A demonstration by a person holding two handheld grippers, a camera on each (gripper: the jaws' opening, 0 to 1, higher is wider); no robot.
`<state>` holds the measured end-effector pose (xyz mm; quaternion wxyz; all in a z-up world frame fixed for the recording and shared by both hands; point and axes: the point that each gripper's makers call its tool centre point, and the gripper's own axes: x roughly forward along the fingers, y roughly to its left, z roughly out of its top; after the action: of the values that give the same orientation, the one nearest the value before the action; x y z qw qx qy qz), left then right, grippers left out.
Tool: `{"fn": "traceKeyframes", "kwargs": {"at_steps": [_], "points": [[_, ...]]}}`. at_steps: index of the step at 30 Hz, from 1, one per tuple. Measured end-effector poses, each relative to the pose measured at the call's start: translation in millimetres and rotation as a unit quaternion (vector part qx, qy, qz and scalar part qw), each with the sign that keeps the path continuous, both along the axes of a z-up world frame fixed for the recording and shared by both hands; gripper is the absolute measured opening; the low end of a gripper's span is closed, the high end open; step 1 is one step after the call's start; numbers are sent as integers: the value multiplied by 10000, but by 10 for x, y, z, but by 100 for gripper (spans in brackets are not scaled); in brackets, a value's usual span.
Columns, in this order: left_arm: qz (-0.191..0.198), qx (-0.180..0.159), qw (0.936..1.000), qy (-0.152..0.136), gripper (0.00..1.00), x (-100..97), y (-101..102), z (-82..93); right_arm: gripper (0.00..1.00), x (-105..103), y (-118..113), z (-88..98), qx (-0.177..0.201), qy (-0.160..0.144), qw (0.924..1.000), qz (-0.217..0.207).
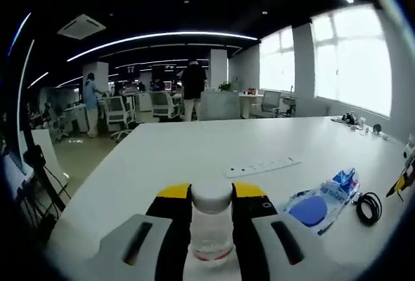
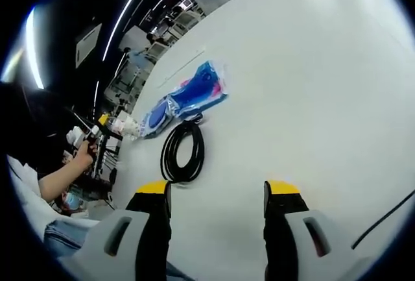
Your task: Arrange the tabletop items into an orderly group along one side of the table until the central work area is clear of visible clutter.
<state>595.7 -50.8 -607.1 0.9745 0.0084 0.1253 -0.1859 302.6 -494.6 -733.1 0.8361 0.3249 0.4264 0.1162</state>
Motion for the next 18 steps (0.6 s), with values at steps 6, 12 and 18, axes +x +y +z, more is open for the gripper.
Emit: {"fn": "traceKeyframes", "kwargs": {"at_steps": [6, 12, 18], "points": [[136, -65, 9998, 116, 22, 58, 20, -38, 57, -24, 2, -23, 19, 17, 10000, 19], [464, -460, 9978, 61, 62, 80, 42, 72, 57, 9, -12, -5, 38, -39, 10000, 12], [509, -474, 9976, 43, 79, -52, 86, 156, 60, 79, -17, 109, 54, -252, 9997, -55]]}}
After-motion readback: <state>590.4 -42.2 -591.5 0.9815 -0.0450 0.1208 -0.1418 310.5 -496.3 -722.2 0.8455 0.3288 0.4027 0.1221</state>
